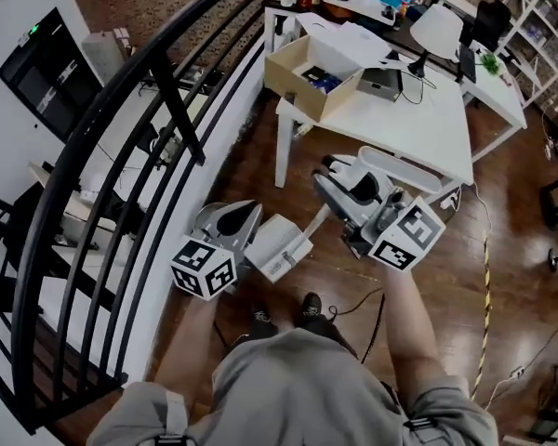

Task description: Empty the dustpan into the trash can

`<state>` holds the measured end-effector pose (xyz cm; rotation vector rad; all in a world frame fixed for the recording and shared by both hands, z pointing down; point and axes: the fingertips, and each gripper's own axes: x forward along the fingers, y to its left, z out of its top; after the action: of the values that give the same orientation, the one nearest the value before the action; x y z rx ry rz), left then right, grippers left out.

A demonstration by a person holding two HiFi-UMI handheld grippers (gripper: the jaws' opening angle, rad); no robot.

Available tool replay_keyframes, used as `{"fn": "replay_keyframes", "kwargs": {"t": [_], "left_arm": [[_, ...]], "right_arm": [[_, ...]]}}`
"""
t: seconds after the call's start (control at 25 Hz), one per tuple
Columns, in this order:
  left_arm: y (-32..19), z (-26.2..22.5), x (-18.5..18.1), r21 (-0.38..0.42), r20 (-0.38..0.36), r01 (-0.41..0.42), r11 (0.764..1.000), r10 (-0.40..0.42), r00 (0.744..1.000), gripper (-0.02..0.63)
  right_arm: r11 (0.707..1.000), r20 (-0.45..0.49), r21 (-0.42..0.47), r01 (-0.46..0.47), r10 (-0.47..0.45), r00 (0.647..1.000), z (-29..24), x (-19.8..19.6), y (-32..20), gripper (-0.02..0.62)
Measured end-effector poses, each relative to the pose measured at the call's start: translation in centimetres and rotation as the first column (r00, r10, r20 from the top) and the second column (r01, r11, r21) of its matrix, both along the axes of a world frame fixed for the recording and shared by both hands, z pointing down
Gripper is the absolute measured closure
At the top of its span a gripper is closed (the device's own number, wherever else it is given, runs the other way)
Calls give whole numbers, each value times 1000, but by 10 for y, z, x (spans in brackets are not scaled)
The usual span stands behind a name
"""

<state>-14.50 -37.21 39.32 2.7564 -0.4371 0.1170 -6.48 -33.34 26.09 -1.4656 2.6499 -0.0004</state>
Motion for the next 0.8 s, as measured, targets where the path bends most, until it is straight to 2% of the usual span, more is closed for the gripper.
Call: {"fn": "replay_keyframes", "kwargs": {"t": [0.2,0.36,0.6,0.8], "left_arm": [[42,2,47,-5,38,-51,999,51,998,600],[74,15,90,-26,75,-96,995,97,992,600],[104,56,142,-70,139,-139,988,147,979,600],[128,105,195,-123,159,-201,972,219,963,600]], "right_arm": [[997,16,-6,-74,75,997,12,59,37,494],[992,41,-4,-129,130,991,29,121,64,492],[969,88,-37,-243,245,965,88,207,87,492],[949,118,-83,-304,312,943,153,269,92,492]]}}
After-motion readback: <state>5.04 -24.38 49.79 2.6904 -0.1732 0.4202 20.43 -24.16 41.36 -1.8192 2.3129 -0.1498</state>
